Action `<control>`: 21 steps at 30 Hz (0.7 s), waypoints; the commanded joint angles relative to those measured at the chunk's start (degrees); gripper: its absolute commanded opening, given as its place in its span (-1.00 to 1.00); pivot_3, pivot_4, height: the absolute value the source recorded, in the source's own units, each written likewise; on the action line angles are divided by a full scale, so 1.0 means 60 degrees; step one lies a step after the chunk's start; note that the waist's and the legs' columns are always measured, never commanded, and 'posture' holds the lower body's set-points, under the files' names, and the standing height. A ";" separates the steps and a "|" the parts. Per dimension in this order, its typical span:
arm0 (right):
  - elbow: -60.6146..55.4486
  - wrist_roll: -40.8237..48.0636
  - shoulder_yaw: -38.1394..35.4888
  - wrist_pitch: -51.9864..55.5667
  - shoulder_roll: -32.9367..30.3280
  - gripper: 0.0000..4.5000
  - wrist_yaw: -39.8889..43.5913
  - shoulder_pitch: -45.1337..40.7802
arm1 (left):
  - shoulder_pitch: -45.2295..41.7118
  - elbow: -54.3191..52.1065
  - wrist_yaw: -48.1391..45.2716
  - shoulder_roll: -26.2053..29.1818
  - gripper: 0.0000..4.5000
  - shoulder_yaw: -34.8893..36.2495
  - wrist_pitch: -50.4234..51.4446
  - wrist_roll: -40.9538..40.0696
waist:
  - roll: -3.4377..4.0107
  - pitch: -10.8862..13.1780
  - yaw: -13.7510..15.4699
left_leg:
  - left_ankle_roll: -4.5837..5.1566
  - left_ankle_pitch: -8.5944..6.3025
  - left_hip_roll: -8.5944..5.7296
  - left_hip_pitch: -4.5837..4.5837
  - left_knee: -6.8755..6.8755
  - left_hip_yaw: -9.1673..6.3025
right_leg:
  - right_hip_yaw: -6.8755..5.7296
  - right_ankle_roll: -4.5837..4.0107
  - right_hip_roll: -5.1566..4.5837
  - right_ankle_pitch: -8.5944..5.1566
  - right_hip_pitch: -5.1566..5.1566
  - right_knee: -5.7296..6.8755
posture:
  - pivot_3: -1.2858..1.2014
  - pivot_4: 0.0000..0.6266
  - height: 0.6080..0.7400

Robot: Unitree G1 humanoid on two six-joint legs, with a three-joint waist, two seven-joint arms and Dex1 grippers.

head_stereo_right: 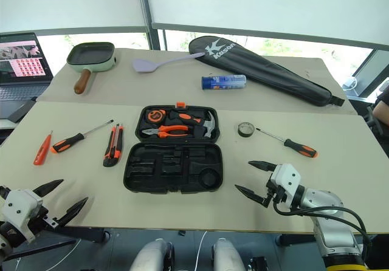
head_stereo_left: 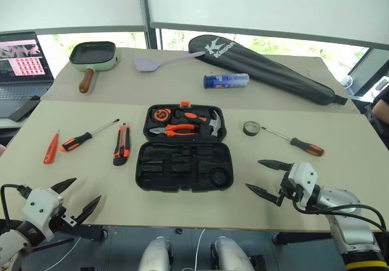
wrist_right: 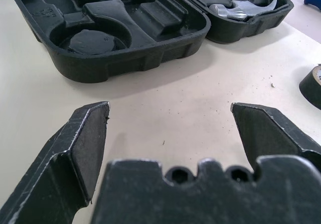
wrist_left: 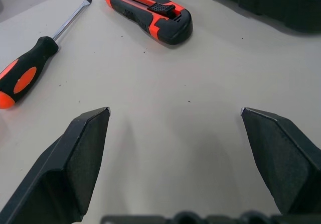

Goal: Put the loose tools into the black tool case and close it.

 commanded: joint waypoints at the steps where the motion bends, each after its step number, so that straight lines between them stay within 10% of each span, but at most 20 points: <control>1: -0.0372 0.0500 0.0025 -0.0191 0.0296 1.00 0.0050 -0.0281 | -0.0038 -0.0132 0.0515 -0.0211 1.00 0.0578 0.0709 -0.0746 | 0.0000 0.0000 -0.0001 | 0.0000 0.0000 0.0000 0.0000 0.0000 0.0000 | 0.0000 0.0000 0.0000 0.0000 0.0000 0.0000 | 0.03 -0.52 1.00; 12: -0.1912 0.2506 0.0354 -0.0071 0.2306 1.00 0.0150 -0.1037 | 0.0638 -0.0440 0.3921 -0.2264 1.00 0.3255 0.3269 -0.2646 | -0.0038 -0.0017 -0.0187 | 0.0000 -0.0001 0.0013 -0.0002 0.0003 -0.0081 | -0.0005 0.0007 -0.0005 0.0010 0.0002 0.0009 | 0.03 -0.52 1.00; 21: -0.1556 0.2271 0.0343 -0.0387 0.2238 1.00 0.0425 -0.0986 | -0.1567 -0.0261 0.4426 0.0280 1.00 0.2922 0.6081 -0.3615 | -0.0039 -0.0018 0.0124 | -0.0007 0.0004 0.0005 0.0027 0.0017 -0.0057 | -0.0055 -0.0006 -0.0004 0.0007 0.0003 0.0016 | 0.03 -0.52 1.00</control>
